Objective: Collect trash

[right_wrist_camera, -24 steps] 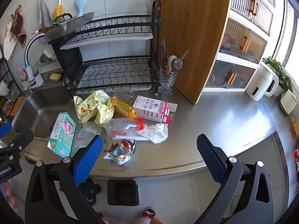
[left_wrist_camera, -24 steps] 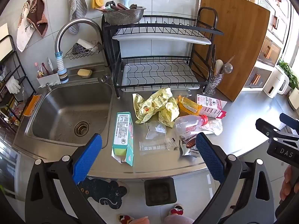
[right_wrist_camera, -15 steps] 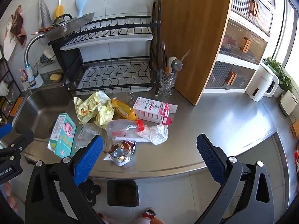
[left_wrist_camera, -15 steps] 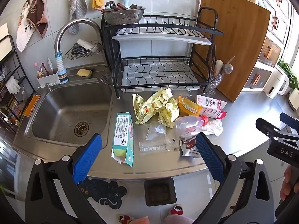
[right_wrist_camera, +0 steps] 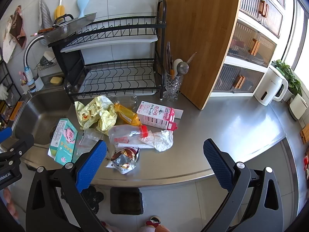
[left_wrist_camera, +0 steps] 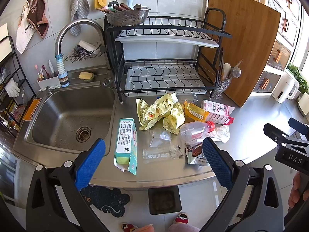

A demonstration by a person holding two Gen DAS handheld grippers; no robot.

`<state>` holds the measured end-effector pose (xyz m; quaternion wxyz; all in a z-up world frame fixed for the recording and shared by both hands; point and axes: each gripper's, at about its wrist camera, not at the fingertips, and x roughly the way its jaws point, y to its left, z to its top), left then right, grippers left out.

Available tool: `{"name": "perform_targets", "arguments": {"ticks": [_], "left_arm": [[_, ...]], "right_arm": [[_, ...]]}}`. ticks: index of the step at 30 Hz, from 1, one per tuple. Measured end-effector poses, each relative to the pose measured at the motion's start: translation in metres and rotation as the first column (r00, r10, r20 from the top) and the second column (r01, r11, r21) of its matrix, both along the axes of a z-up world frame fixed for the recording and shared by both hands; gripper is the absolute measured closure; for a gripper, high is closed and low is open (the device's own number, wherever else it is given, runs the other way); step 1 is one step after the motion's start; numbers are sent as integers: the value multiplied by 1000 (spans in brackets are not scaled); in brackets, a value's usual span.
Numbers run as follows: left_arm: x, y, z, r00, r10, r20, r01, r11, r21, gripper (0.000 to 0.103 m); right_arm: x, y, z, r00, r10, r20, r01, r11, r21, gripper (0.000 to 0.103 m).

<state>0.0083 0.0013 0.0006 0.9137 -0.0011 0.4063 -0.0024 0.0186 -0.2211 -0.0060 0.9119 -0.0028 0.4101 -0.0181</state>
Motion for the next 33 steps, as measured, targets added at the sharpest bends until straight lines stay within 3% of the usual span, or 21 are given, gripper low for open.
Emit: {"name": "perform_targets", "arguments": {"ticks": [33], "left_arm": [[0, 3, 3, 1000, 4, 7, -4, 1000, 5, 8]], "right_arm": [[2, -2, 3, 1000, -5, 1, 5, 1000, 1, 3]]}}
